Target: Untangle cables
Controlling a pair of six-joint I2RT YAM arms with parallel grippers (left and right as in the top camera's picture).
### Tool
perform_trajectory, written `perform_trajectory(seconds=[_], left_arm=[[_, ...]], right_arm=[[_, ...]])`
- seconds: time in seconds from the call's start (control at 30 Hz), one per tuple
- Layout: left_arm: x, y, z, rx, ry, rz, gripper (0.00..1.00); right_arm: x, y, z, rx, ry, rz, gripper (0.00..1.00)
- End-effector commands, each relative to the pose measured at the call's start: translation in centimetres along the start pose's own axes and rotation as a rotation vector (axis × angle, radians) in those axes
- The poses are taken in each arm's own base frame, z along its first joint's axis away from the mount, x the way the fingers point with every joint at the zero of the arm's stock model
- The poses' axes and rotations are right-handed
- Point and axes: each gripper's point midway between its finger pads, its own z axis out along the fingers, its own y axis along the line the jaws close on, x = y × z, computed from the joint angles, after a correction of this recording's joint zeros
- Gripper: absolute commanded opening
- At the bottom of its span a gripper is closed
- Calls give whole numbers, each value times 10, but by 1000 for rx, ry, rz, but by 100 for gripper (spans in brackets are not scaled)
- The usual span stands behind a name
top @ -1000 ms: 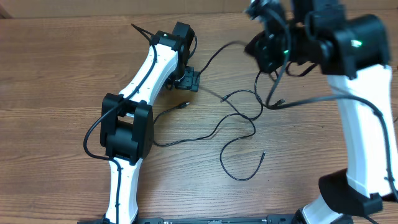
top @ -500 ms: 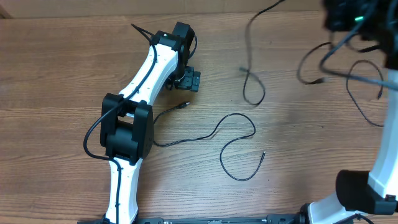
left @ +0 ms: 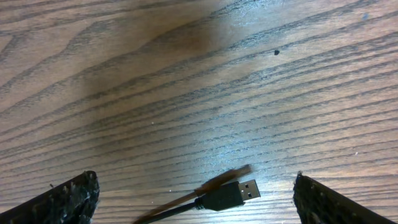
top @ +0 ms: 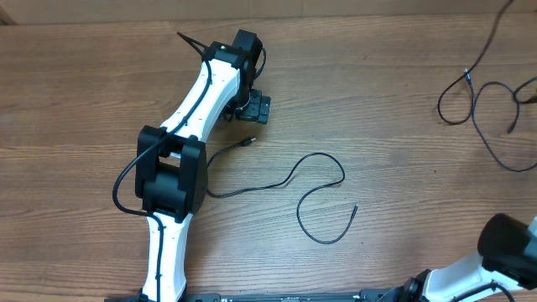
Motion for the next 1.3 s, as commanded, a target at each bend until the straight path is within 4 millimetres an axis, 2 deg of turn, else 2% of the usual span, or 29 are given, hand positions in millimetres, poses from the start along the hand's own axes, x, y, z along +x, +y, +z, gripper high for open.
perform_trajectory(seconds=[0.0,0.2,0.5,0.6,0.73,0.9,0.97,1.03,1.07,1.1,1.17,1.2,1.27], left_arm=[[-2,0,-1,9,-3,-18,100],[-2,0,-1,9,-3,-18,100],[-2,0,-1,9,-3,-18,100],[-2,0,-1,9,-3,-18,100],[-2,0,-1,9,-3,-18,100],[-2,0,-1,9,-3,-18,100],[-2,0,-1,9,-3,-18,100],[-2,0,-1,9,-3,-18,100],[-2,0,-1,9,-3,-18,100],[-2,0,-1,9,-3,-18,100],[-2,0,-1,9,-3,-18,100],[-2,0,-1,9,-3,-18,100],[-2,0,-1,9,-3,-18,100]], right_arm=[[-17,-8,7,-9,-53,53,4],[-37,-15,32,-23,-133,45,4],[-49,-28,101,-57,-221,93,4],[-46,-39,120,-34,-228,96,4],[-20,-71,155,81,-175,75,4],[27,-117,195,243,-55,30,4],[51,-142,212,315,-2,39,4],[67,-157,222,342,40,48,4],[79,-167,228,357,70,56,9],[86,-172,232,361,89,66,27],[97,-177,239,343,122,76,87],[101,-177,241,338,132,75,100],[101,-177,241,332,137,74,100]])
